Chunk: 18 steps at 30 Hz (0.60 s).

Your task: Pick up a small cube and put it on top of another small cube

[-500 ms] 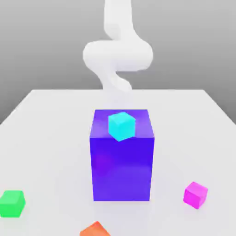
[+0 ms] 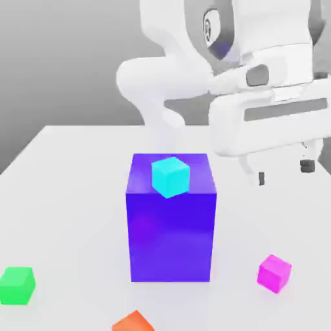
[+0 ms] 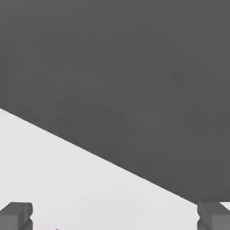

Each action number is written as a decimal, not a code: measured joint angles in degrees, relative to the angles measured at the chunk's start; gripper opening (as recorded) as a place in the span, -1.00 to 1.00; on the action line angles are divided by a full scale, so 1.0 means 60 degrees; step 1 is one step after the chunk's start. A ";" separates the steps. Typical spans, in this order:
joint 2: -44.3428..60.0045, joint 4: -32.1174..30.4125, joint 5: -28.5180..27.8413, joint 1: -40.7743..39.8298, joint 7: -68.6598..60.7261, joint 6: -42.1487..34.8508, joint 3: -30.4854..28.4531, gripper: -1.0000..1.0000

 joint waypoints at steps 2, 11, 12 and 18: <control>0.0693 -0.0211 -0.0122 0.0219 -0.0101 0.0342 0.0207 0.00; 0.3826 -0.0839 -0.1633 0.1306 0.0310 0.2043 0.0202 0.00; 0.4172 -0.0783 -0.1783 0.1391 0.0415 0.2306 0.0099 0.00; 0.5122 -0.0603 -0.2063 0.1666 0.0626 0.3055 -0.0229 -1.00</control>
